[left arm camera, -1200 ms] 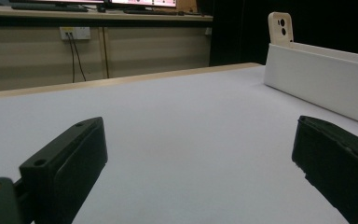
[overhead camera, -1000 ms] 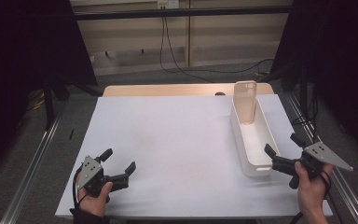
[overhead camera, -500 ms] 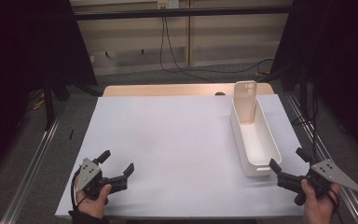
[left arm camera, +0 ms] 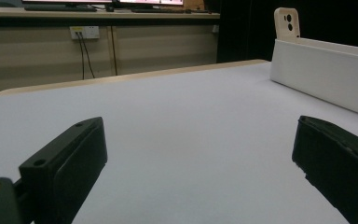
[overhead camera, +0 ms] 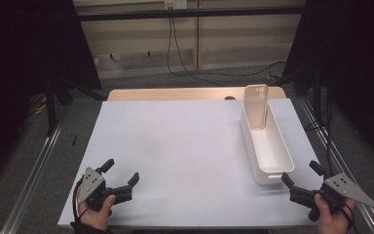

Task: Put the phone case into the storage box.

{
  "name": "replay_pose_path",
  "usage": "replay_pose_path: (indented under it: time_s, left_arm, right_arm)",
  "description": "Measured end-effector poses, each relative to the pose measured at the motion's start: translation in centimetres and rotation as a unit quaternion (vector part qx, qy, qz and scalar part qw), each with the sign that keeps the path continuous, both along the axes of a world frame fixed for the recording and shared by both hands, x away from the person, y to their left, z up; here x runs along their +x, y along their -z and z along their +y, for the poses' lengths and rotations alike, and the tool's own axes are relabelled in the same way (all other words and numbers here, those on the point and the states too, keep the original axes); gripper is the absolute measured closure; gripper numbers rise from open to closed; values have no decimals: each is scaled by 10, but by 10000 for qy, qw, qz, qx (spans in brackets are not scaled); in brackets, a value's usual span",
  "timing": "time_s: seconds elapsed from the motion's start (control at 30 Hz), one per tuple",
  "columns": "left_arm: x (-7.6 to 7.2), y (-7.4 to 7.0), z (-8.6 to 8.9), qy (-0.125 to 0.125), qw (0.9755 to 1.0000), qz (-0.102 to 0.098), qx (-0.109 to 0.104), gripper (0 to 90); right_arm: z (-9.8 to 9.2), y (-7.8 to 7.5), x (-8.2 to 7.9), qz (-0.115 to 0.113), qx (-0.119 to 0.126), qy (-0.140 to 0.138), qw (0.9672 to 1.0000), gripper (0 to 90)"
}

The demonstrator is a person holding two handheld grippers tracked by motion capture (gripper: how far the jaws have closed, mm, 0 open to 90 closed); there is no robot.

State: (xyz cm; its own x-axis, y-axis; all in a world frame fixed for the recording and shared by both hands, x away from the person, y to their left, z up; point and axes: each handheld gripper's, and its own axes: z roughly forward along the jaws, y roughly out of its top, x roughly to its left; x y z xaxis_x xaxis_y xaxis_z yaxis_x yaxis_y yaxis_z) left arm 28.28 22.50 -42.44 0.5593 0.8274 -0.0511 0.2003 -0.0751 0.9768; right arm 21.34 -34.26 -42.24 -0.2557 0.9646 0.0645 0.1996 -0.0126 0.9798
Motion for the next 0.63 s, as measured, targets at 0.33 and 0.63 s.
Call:
replay_pose_path:
  time_s: [0.33,0.63]
  left_arm:
    - [1,1,0,-5,10000,75,26,29]
    - [4,2,2,-73,9999,80,-4,29]
  right_arm:
    - [3,12,-6,96,43,303,9995,0]
    - [3,11,-4,10,133,328,9994,0]
